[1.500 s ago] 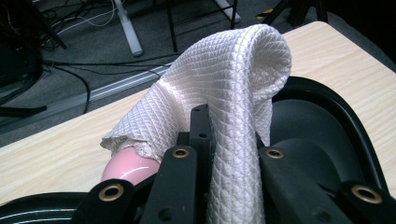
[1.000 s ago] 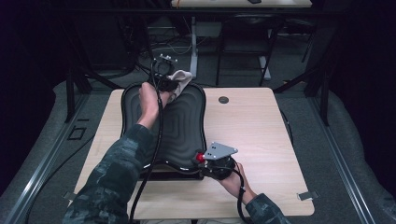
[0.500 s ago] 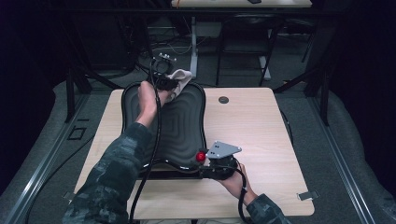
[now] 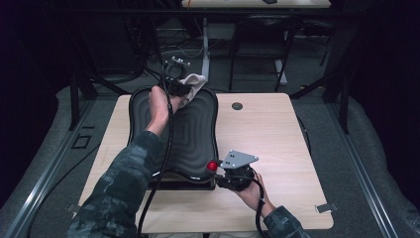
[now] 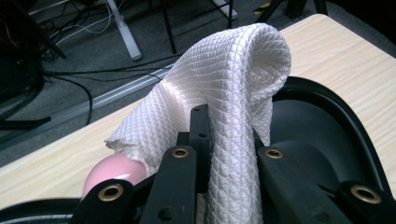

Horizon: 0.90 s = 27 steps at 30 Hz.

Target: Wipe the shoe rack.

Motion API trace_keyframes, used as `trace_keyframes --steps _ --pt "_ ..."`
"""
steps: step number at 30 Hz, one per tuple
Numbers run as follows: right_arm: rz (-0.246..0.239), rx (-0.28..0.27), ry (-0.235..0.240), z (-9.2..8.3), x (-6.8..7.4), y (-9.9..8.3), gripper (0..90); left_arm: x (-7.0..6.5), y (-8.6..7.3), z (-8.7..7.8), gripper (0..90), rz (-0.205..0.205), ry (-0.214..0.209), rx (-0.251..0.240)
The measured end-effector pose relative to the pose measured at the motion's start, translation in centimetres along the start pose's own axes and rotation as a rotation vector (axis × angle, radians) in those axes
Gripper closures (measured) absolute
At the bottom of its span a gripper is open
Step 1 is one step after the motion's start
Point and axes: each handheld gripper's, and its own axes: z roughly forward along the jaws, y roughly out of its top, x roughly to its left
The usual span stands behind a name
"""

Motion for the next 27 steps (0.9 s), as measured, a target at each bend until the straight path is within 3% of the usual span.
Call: trace_keyframes --steps 5,10,22,27 --pt "-0.007 0.010 0.005 0.0 -0.1 0.1 60.1 -0.8 0.5 0.4 82.4 0.020 -0.016 -0.005" --pt "-0.032 0.029 0.009 0.0 -0.3 0.3 60.2 -2.3 1.0 1.0 82.4 0.078 -0.015 0.003" --pt "-0.016 0.010 0.025 0.1 -0.4 0.1 60.1 -4.8 0.7 1.7 82.4 0.156 -0.104 0.051" --pt "-0.007 0.006 0.030 0.2 -0.5 0.1 60.1 -6.1 0.1 1.7 82.4 0.215 -0.139 0.088"
